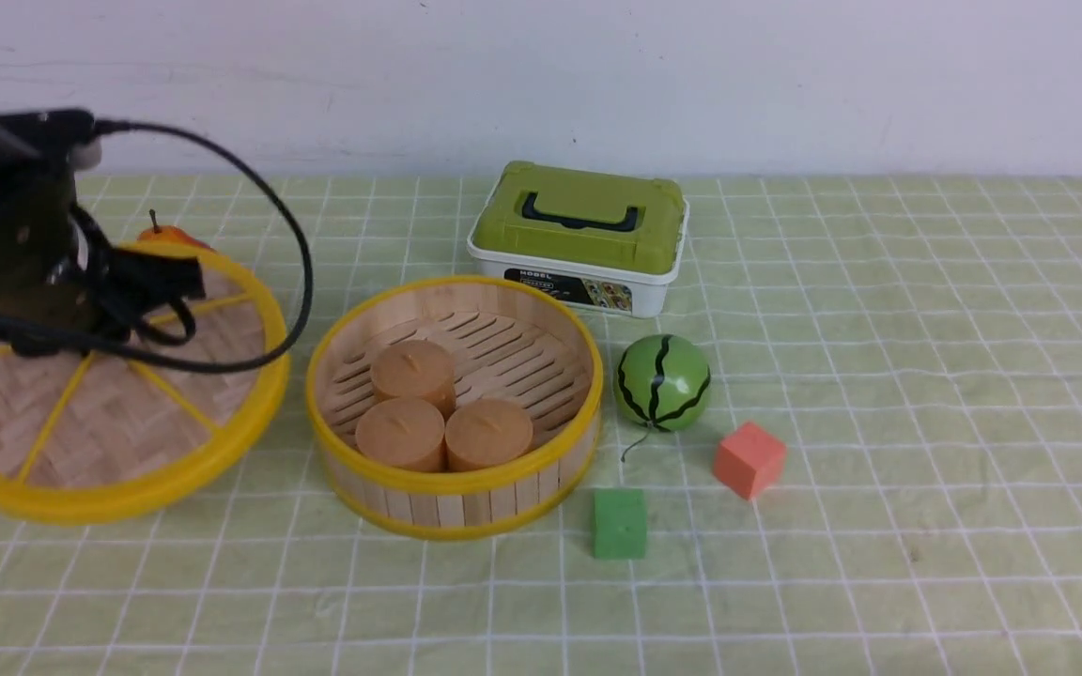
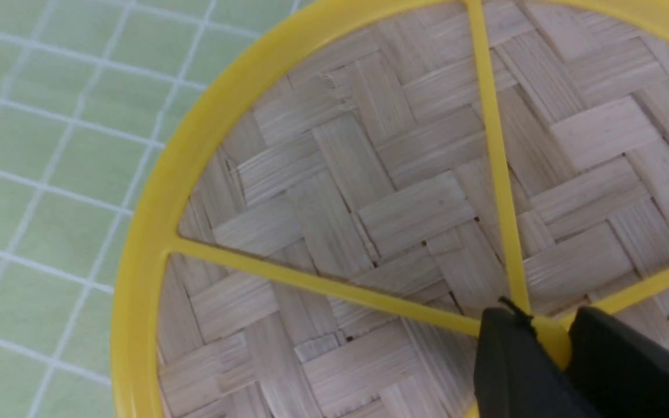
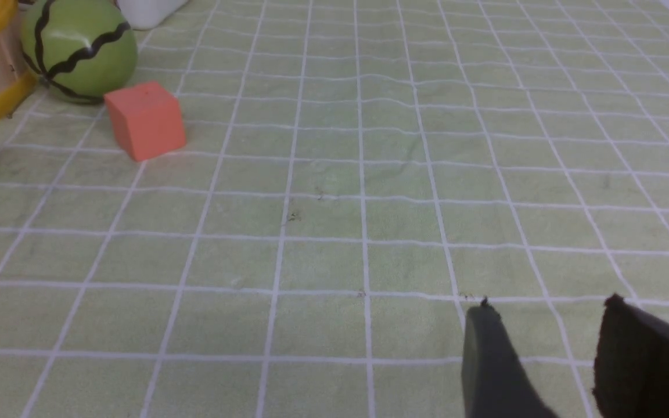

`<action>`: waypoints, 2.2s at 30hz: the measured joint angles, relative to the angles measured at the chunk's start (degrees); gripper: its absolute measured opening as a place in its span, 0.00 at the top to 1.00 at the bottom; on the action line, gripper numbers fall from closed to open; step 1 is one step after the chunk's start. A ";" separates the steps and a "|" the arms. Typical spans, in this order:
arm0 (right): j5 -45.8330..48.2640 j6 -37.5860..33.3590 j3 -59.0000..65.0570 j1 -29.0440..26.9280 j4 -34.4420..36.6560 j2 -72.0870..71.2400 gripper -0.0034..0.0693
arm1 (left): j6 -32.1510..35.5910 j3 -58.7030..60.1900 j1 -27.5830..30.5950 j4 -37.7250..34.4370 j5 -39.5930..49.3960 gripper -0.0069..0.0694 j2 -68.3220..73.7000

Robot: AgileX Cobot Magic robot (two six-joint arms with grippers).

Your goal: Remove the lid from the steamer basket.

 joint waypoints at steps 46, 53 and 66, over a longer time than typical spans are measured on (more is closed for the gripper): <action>0.00 0.00 0.00 0.00 -0.02 0.00 0.62 | -7.85 47.39 -6.28 11.65 -27.93 0.93 -70.17; 0.00 0.00 0.00 0.00 -0.02 0.00 0.62 | -7.85 56.65 -6.28 12.05 -30.84 0.93 -71.59; 0.00 0.00 0.00 0.00 -0.02 0.00 0.62 | -5.05 60.95 -6.16 4.98 -36.96 0.93 -80.33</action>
